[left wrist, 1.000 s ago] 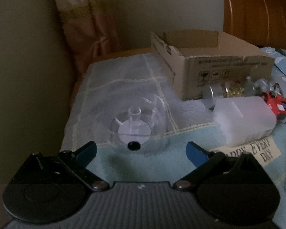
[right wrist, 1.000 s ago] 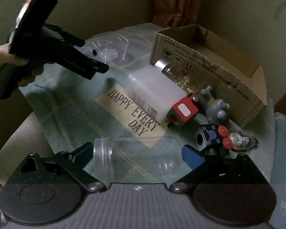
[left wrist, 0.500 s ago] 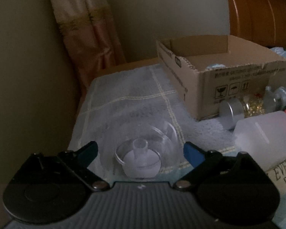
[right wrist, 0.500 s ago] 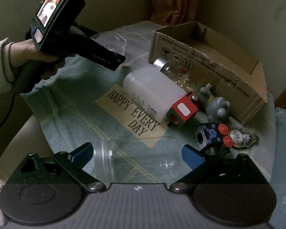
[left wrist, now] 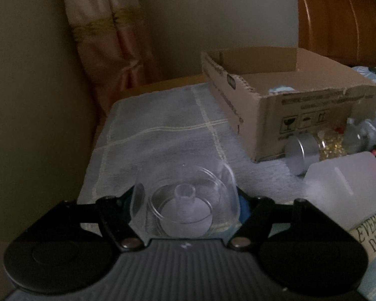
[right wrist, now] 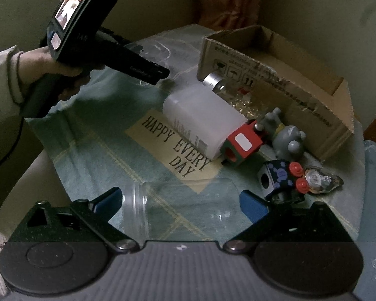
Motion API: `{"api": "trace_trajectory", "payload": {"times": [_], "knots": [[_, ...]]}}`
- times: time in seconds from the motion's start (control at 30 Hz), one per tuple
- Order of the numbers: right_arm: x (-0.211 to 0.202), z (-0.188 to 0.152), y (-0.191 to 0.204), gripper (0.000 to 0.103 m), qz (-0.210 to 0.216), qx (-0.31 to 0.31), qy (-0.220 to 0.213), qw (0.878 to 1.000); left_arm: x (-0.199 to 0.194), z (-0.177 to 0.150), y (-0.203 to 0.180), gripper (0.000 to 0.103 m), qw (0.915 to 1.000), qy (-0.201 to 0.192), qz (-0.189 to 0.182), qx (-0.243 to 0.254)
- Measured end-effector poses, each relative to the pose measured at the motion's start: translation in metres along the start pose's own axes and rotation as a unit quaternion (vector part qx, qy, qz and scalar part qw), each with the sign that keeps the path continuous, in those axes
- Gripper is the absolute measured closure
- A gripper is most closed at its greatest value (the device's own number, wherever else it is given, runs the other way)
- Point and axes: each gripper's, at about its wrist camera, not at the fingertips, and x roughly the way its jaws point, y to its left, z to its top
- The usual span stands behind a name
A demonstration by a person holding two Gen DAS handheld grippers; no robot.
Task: Organize rigid objects
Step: 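Grip clear plastic cup with left tool while right tool grips clear jar, then carry clear jar into box with right tool while left tool releases cup inside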
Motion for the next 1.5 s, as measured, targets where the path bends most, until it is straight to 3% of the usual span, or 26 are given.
{"api": "trace_trajectory", "payload": {"times": [0.5,0.8,0.93,1.13,1.5], "knots": [[0.005,0.000,0.001,0.006,0.000,-0.004,0.006,1.000,0.002,0.002,0.002,0.030,0.9999,0.007,-0.012,-0.001],[-0.003,0.005,-0.009,0.006,0.018,0.032,0.001,0.999,-0.008,0.004,0.008,0.030,0.9990,0.033,-0.030,0.007],[-0.014,0.010,-0.019,0.006,0.030,0.053,-0.006,0.998,-0.023,0.008,0.012,0.030,0.9973,0.047,-0.055,0.015],[-0.032,0.020,-0.042,0.006,0.024,0.080,-0.019,0.996,-0.051,0.026,0.010,0.030,0.9942,0.053,-0.081,0.046],[-0.056,0.077,-0.112,0.006,-0.045,0.120,-0.072,0.989,-0.062,0.099,-0.007,0.030,0.9924,0.008,-0.105,0.064]]}}
